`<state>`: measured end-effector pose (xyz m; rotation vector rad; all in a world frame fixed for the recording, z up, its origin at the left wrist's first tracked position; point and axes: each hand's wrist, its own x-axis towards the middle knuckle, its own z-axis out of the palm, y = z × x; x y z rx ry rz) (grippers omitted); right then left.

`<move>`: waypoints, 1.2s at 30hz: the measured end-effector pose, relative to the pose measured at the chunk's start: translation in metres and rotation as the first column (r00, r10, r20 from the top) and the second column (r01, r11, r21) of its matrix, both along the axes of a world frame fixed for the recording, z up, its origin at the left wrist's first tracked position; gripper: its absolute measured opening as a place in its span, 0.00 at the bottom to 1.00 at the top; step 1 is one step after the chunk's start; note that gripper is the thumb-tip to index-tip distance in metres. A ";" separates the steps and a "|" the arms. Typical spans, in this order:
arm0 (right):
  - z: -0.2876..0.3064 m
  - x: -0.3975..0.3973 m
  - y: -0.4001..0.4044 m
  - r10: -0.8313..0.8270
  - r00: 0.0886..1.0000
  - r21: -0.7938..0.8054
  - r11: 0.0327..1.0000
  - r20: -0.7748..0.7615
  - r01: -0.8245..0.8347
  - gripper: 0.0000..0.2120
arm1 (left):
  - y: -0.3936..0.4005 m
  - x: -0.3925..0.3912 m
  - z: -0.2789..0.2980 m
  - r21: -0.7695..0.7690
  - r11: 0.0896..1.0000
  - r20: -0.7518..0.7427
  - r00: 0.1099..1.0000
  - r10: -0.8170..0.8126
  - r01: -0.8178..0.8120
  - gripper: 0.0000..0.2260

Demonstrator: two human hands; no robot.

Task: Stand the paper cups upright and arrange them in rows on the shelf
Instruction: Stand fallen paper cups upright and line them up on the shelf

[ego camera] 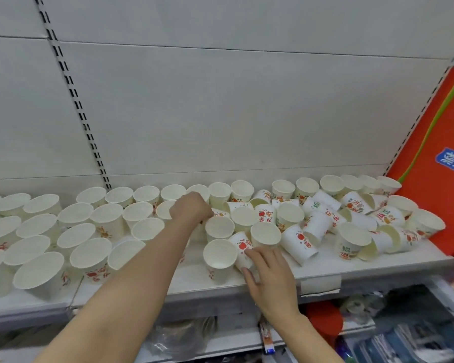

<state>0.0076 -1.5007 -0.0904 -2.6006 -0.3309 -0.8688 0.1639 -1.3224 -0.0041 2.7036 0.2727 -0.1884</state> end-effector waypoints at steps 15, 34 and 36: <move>-0.008 0.008 0.019 -0.201 0.968 0.064 0.975 -0.153 0.213 0.32 | 0.014 -0.022 0.006 0.248 0.942 0.288 0.911 -0.296 0.228 0.10; -0.004 -0.010 0.045 0.041 0.991 0.702 0.710 -0.131 0.063 0.34 | 0.017 -0.104 0.001 0.074 0.755 0.496 0.633 -0.595 0.652 0.22; -0.004 -0.010 0.046 0.088 0.989 0.692 0.721 -0.115 0.017 0.32 | 0.005 -0.104 0.004 0.187 0.694 0.481 0.552 -0.681 0.695 0.15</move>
